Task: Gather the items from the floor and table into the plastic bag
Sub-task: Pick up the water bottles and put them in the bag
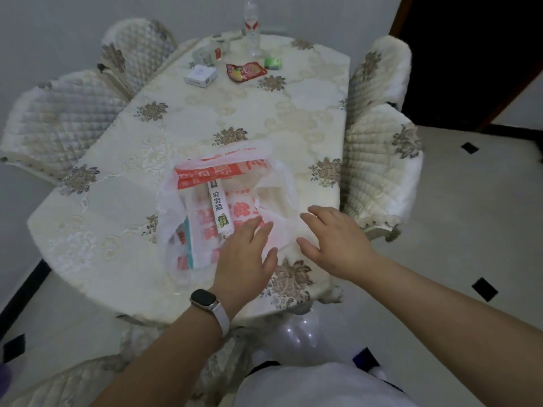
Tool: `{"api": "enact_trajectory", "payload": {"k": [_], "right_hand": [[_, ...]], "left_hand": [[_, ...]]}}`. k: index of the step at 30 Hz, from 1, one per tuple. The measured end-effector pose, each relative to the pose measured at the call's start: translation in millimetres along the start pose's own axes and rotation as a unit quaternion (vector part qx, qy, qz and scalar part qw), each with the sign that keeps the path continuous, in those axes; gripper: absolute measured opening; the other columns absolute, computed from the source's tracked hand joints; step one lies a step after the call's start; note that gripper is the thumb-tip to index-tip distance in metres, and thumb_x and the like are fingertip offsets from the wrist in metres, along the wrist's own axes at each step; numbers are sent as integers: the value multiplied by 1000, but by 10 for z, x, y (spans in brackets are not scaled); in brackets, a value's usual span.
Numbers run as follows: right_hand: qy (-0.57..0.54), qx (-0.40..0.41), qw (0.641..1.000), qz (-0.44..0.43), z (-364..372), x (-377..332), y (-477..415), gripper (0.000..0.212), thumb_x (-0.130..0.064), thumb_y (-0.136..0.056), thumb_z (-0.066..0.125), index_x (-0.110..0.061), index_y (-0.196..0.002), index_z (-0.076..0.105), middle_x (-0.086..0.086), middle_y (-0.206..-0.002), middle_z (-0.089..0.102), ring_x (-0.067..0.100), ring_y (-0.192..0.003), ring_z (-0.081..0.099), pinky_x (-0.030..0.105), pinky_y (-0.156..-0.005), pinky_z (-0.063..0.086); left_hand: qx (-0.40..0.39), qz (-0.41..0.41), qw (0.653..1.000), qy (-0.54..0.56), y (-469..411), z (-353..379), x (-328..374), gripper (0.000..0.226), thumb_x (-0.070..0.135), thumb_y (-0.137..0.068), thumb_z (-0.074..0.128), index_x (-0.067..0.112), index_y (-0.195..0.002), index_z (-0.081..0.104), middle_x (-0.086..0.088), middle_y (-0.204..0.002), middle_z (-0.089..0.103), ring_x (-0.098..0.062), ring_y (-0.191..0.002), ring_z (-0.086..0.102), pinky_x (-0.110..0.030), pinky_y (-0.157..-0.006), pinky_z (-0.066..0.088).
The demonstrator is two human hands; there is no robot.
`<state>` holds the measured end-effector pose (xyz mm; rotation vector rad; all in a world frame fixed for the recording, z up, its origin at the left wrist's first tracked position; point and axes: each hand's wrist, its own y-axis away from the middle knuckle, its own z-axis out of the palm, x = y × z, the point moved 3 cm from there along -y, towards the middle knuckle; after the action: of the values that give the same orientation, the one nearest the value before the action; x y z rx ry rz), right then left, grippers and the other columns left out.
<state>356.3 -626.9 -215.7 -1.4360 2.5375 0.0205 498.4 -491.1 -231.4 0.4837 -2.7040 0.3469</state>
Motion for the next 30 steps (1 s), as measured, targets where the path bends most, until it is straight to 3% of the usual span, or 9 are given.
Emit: {"api": "enact_trajectory", "payload": {"k": [17, 30], "right_hand": [[79, 94, 989, 83, -1367, 2823, 1815, 52, -51, -85, 46, -12, -114, 65, 10, -118, 64, 31, -107, 59, 41, -87, 47], [100, 107, 974, 174, -1482, 4456, 1728, 51, -49, -85, 47, -12, -116, 65, 10, -122, 64, 31, -112, 58, 41, -91, 46]], "left_hand": [[24, 241, 969, -52, -1017, 898, 3268, 44, 27, -86, 63, 9, -126, 61, -16, -131, 58, -35, -117, 56, -46, -92, 49], [-18, 319, 947, -40, -2377, 1834, 4105, 44, 33, -89, 53, 10, -125, 61, -15, -130, 59, -36, -111, 58, -45, -91, 49]]}}
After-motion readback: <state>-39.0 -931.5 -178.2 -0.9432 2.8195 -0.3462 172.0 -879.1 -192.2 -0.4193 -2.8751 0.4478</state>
